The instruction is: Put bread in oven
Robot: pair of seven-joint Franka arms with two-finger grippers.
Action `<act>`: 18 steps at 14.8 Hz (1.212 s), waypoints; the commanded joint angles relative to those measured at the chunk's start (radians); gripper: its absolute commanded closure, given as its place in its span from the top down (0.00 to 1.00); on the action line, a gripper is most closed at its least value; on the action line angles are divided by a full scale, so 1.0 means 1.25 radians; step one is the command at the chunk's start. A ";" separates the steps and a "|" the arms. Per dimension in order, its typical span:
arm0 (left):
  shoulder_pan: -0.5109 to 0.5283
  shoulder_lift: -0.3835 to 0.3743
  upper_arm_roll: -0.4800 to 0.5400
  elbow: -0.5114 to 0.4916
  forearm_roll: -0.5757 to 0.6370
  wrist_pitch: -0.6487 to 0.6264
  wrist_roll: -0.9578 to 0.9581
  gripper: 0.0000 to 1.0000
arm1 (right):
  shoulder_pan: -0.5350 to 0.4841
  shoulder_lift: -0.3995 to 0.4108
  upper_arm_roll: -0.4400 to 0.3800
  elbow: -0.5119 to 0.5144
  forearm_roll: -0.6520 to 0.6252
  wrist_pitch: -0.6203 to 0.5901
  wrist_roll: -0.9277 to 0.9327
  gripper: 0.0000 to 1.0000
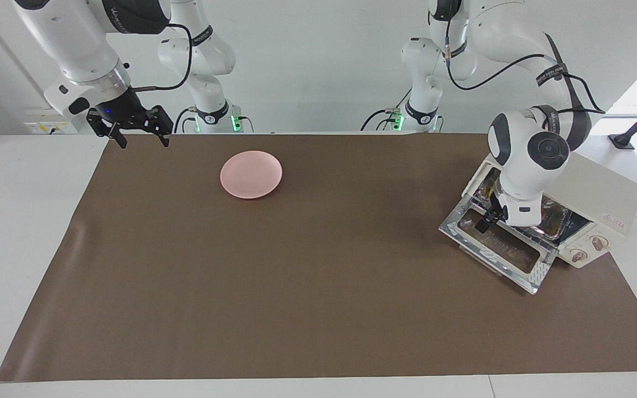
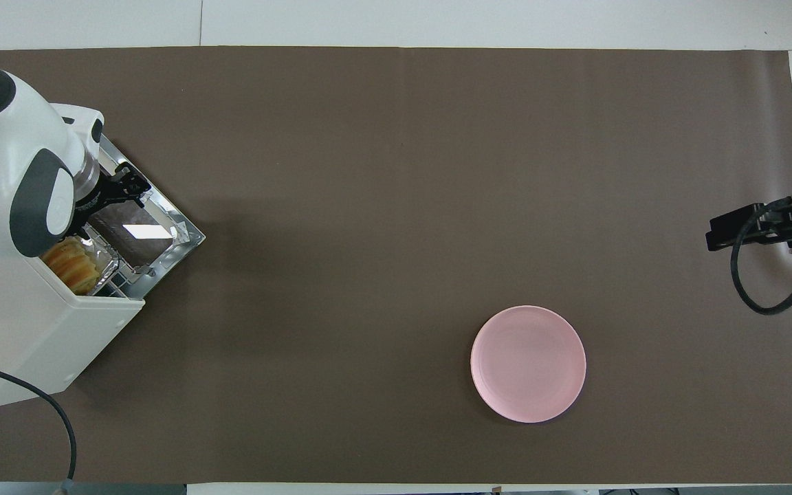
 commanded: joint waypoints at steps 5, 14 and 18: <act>-0.015 -0.009 0.009 0.080 0.048 -0.149 0.187 1.00 | -0.012 -0.018 0.007 -0.017 -0.009 -0.004 -0.017 1.00; 0.002 -0.166 0.001 0.149 -0.007 -0.294 0.383 1.00 | -0.012 -0.018 0.007 -0.017 -0.009 -0.004 -0.017 1.00; 0.009 -0.236 0.001 0.144 -0.006 -0.394 0.440 1.00 | -0.012 -0.018 0.007 -0.017 -0.010 -0.004 -0.017 1.00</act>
